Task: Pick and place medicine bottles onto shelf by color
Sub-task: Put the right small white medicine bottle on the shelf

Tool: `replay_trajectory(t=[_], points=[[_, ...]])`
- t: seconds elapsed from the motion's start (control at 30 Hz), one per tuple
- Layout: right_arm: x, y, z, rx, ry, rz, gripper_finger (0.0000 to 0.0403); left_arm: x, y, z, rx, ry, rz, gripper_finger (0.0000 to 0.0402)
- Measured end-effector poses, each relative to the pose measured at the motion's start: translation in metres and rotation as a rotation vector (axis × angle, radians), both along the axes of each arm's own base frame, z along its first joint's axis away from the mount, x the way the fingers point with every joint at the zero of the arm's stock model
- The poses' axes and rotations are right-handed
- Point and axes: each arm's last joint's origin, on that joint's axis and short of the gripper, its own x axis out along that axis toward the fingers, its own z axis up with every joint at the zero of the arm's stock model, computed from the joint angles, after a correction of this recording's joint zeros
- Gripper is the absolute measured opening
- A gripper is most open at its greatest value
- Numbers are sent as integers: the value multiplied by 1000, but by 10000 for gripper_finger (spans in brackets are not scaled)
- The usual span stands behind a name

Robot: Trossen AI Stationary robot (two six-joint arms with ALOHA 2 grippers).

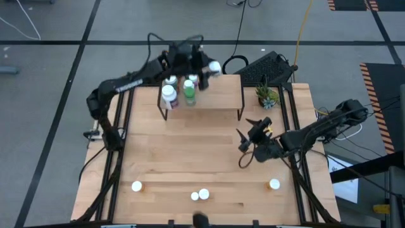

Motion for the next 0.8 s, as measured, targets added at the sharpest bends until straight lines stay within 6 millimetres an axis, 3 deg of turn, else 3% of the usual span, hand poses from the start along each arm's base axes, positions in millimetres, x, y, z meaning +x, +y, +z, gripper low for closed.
replay_trajectory(t=[0.17,0.3,0.8], points=[[-4,-27,-10,59,-8,-37,281,6,55,-28,-75,11,-15,211],[-4,-40,-15,107,-11,-16,281,16,77,-55,-119,71,-5,211],[0,-59,-13,77,3,-36,281,14,78,-73,-187,260,-15,212]])
